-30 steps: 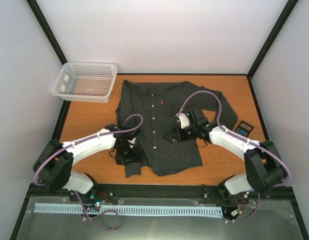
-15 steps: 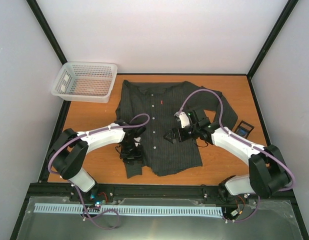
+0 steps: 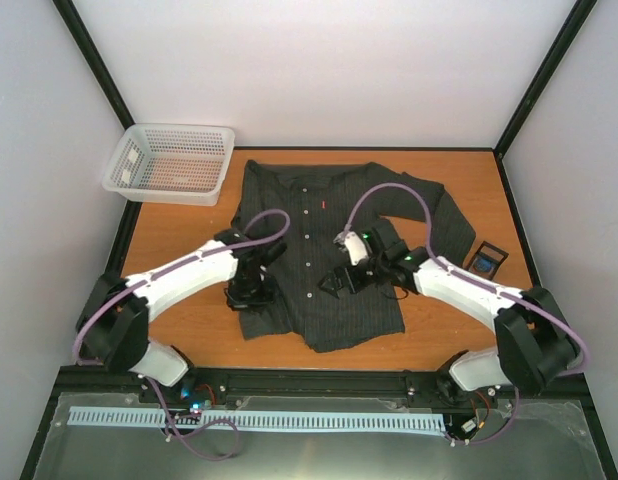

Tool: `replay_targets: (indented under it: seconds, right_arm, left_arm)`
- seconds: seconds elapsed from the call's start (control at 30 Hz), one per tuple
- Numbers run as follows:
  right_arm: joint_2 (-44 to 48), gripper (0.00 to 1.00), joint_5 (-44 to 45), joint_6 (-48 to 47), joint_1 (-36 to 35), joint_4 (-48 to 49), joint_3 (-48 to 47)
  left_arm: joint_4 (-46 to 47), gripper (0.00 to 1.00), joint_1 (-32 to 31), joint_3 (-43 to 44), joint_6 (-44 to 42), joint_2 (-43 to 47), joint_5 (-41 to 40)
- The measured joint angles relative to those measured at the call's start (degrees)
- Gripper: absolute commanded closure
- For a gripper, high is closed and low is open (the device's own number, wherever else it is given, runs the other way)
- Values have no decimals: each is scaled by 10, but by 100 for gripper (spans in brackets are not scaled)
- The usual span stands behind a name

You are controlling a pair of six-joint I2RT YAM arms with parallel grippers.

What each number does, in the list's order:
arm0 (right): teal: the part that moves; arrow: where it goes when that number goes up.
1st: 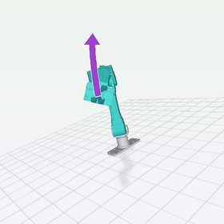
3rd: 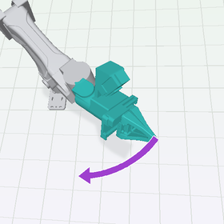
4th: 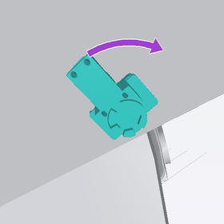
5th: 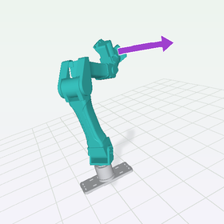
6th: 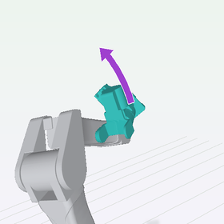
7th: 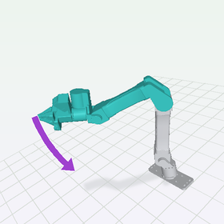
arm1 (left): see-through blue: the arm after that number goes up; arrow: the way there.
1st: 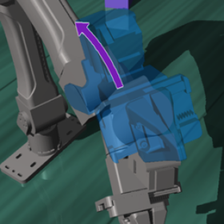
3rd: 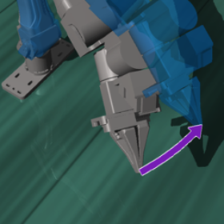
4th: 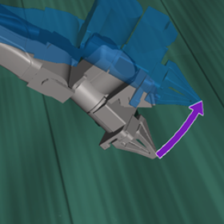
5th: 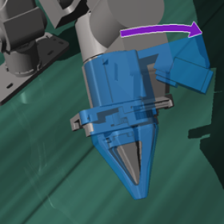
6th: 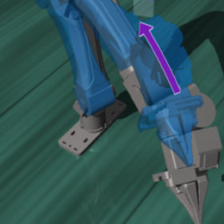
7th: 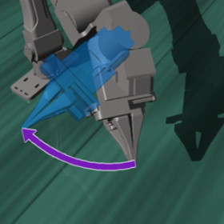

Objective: Pin the brooch onto the clothing

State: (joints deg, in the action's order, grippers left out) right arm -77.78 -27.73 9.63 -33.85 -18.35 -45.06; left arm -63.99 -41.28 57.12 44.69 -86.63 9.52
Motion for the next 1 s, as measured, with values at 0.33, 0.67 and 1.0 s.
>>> replay_targets:
  seconds: [0.33,0.67,1.0]
  right_arm:
    - [-144,21,0,-78,-143,-40,-149]
    - [-177,39,-14,-94,-164,-67,-167]
    - [-300,46,48,-143,-250,-160,-301]
  left_arm:
    - [-25,99,251,61,60,194,-239]
    - [82,20,362,-93,54,203,-204]
    - [120,0,364,0,3,271,-193]
